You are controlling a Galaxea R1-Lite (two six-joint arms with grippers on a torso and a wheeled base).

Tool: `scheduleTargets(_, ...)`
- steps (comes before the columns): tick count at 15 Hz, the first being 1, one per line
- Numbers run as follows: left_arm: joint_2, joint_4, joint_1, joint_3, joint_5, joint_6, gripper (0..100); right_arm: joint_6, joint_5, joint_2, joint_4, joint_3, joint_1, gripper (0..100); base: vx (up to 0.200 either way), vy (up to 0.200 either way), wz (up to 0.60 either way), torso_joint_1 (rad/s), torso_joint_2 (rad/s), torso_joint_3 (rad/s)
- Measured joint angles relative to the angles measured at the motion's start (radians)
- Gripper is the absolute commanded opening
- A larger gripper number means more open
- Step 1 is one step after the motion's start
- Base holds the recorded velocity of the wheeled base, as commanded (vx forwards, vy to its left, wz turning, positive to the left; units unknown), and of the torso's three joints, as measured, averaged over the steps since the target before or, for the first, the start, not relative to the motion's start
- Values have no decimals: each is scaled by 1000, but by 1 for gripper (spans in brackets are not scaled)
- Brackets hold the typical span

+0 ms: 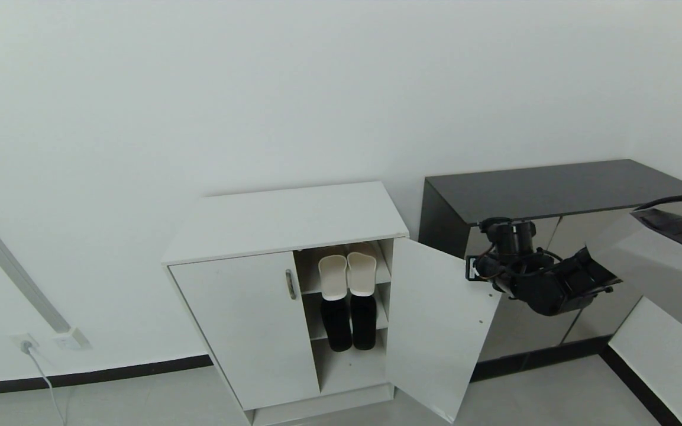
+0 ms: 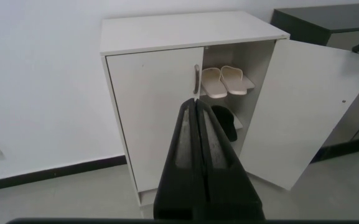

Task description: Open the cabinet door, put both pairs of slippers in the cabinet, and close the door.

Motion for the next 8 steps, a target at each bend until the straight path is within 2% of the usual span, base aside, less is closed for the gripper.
scheduleTargets(3, 0, 0, 0, 0, 0, 0, 0, 15, 0, -23, -4, 46, 33, 0, 0, 0, 0, 0, 0, 0)
scheduleTargets(8, 0, 0, 0, 0, 0, 0, 0, 25, -6, -104, -27, 173, 181, 0, 0, 0, 0, 0, 0, 0)
